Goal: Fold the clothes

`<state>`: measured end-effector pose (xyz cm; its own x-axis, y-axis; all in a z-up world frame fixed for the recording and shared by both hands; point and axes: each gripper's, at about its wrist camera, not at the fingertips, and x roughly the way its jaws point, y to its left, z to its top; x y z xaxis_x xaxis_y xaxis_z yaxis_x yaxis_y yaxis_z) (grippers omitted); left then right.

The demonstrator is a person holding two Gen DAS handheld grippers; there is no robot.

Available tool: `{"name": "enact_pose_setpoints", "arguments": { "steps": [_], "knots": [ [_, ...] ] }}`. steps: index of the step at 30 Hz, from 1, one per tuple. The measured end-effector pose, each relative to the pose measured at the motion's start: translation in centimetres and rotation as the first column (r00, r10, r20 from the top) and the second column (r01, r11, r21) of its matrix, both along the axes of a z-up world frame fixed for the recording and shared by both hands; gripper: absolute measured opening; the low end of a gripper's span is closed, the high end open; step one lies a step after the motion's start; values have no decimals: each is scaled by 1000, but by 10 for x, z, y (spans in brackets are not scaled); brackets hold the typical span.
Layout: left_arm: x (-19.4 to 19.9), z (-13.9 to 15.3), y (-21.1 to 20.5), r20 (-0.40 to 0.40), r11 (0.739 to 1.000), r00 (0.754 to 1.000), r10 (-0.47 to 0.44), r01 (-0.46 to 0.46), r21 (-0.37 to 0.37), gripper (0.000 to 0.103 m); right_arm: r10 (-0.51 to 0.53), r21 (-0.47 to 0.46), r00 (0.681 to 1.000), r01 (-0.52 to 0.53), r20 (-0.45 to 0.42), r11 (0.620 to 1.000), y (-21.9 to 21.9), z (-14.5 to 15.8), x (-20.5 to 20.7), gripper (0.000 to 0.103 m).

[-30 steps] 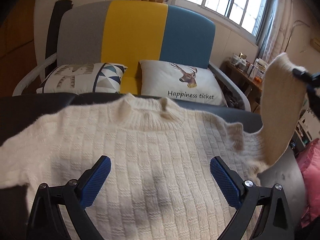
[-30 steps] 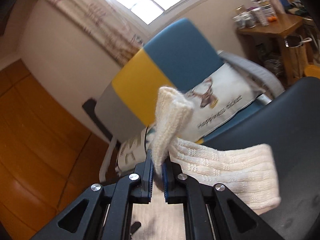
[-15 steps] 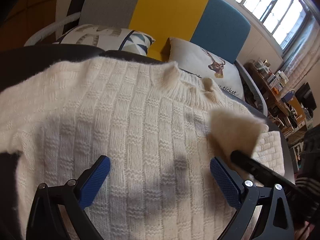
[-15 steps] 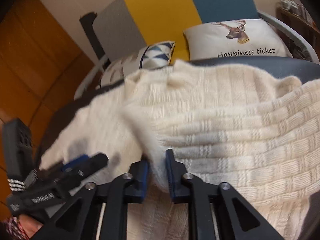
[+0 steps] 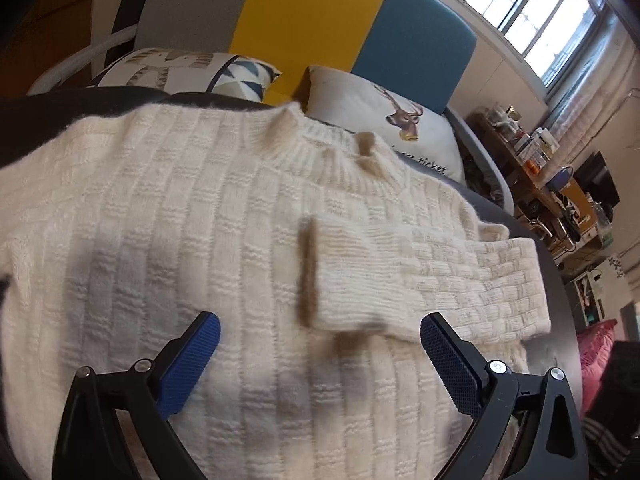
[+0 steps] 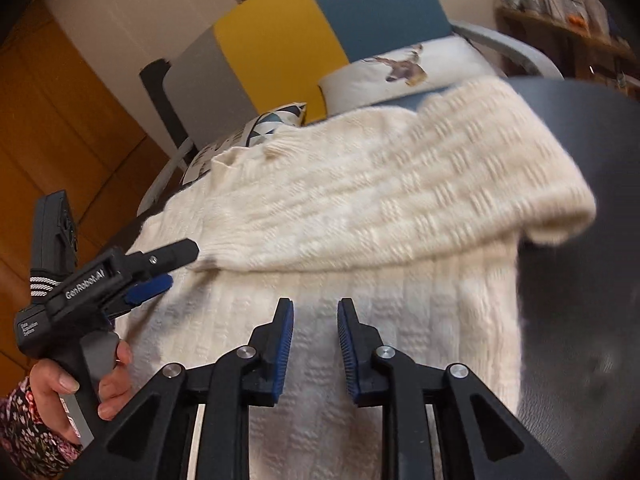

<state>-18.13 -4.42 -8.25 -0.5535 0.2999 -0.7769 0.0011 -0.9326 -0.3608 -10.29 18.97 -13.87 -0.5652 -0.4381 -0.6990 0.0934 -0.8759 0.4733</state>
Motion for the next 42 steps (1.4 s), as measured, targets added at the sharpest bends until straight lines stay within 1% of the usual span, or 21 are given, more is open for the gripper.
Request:
{"name": "enact_pose_setpoints", "arguments": {
  "steps": [4, 6, 8, 10, 12, 13, 14, 15, 16, 19, 21, 23, 24, 25, 28, 30, 33, 37, 42],
  "knots": [
    [-4, 6, 18, -20, 998, 1000, -23, 24, 56, 101, -24, -48, 1000, 24, -6, 999, 5, -8, 4, 22],
    [-6, 7, 29, -26, 997, 998, -50, 51, 49, 93, -26, -58, 1000, 26, -9, 998, 6, -9, 5, 22],
    [-11, 2, 36, 0, 997, 997, -71, 71, 33, 77, -34, -80, 999, 32, -14, 996, 8, -12, 5, 22],
    [-14, -5, 37, 26, 997, 998, -63, 62, 45, 65, -37, -104, 999, 36, -17, 994, 9, -13, 6, 22],
    [-15, -8, 35, 26, 998, 999, -43, 42, 52, 60, -41, -130, 999, 39, -17, 991, 12, -15, 5, 22],
    [-15, -8, 34, 21, 998, 999, -40, 39, 51, 51, -43, -143, 999, 40, -17, 989, 13, -16, 5, 22],
    [-15, -9, 34, 21, 998, 999, -46, 45, 47, 30, -44, -155, 999, 41, -17, 987, 14, -17, 6, 22],
    [-18, -10, 35, 29, 997, 998, -61, 59, 44, 19, -45, -166, 999, 42, -17, 985, 16, -17, 6, 22],
    [-18, -11, 36, 36, 996, 997, -72, 71, 45, 15, -46, -178, 999, 43, -16, 983, 17, -18, 6, 22],
    [-18, 0, 36, -4, 996, 997, -78, 78, 48, 12, -45, -208, 999, 40, -17, 977, 21, -19, 7, 22],
    [-18, 17, 35, -45, 995, 996, -78, 81, 63, 12, -40, -219, 999, 33, -25, 975, 23, -16, 9, 22],
    [-21, 36, 34, -85, 993, 992, -90, 96, 72, 12, -32, -201, 998, 21, -55, 979, 25, -8, 11, 18],
    [-23, 46, 34, -103, 992, 990, -98, 106, 75, 12, -20, -197, 998, 10, -53, 980, 28, -5, 8, 16],
    [-25, 56, 34, -119, 991, 987, -104, 114, 77, 12, -17, -196, 999, 7, -47, 981, 31, -3, 6, 15],
    [-31, 80, 31, -156, 987, 981, -118, 132, 89, 12, -47, -205, 999, 47, 3, 978, 44, -6, -6, 13],
    [-34, 91, 30, -169, 986, 978, -121, 139, 97, 12, -61, -176, 998, 64, 22, 982, 51, -9, -14, 12],
    [-37, 101, 30, -184, 985, 974, -133, 150, 81, 12, -89, -157, 995, 93, 35, 983, 60, -12, -22, 12],
    [-39, 102, 28, -181, 985, 974, -137, 154, 82, 12, -132, -153, 989, 140, 59, 978, 69, -17, -33, 12],
    [-37, 103, 15, -181, 985, 976, -121, 141, 102, 12, -177, -156, 982, 185, 67, 970, 73, -18, -39, 12]
  ]
}}
